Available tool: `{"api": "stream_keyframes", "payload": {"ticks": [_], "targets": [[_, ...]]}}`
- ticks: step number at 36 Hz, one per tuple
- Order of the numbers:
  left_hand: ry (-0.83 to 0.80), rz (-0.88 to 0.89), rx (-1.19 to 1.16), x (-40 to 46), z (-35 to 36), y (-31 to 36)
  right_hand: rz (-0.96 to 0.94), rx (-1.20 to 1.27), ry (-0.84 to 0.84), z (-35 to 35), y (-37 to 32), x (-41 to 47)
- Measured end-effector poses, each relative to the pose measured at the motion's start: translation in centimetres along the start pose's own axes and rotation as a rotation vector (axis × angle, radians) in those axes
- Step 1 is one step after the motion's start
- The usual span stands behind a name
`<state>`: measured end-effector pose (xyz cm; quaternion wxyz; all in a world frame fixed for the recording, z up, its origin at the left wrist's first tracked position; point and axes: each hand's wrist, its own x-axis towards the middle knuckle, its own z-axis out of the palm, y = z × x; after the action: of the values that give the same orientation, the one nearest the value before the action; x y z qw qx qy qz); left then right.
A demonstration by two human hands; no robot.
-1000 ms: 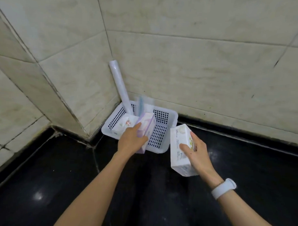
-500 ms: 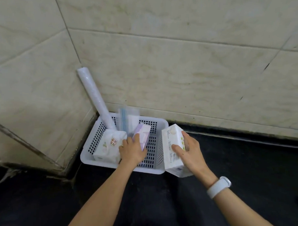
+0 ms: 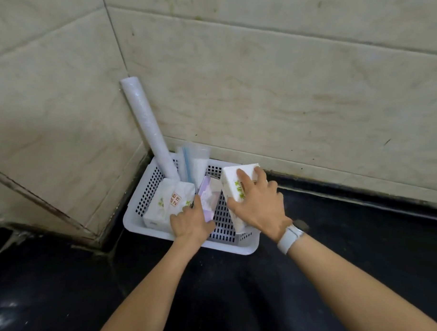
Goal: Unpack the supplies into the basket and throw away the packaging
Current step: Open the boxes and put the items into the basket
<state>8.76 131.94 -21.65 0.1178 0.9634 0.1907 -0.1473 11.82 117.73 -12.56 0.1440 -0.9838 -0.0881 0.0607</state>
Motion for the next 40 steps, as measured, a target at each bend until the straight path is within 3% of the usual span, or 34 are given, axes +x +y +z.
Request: {"api": "stream_keyframes", "payload": {"ticks": [5, 10, 16, 21, 24, 33, 36, 40], "targets": [[0.092, -0.012, 0.008, -0.2, 0.0, -1.2, -0.025, -0.259, -0.080, 1.2, -1.4, 1.0], [0.170, 0.010, -0.023, -0.5, -0.3, -1.8, -0.028, -0.312, -0.117, 3.0, -2.4, 1.7], [0.243, 0.001, -0.106, -0.8, -0.4, -2.3, 0.061, -0.231, -0.130, 4.2, -3.2, 2.9], [0.245, -0.011, -0.137, -0.7, -0.3, -2.8, 0.160, -0.035, -0.291, 4.4, -2.6, 3.6], [0.239, -0.015, -0.120, -0.5, -0.3, -3.0, 0.111, -0.011, -0.369, 5.5, -1.2, 2.4], [0.277, 0.007, -0.122, -1.0, -0.4, -2.8, -0.208, -0.220, -0.279, 7.2, 0.7, 1.0], [0.324, -0.018, -0.241, -1.3, -1.2, -3.0, -0.219, 0.017, -0.238, 6.0, 0.7, 1.5], [0.410, 0.001, -0.501, -1.9, -2.3, -3.9, 0.032, 0.612, -0.161, 4.4, 0.3, 2.0]]}}
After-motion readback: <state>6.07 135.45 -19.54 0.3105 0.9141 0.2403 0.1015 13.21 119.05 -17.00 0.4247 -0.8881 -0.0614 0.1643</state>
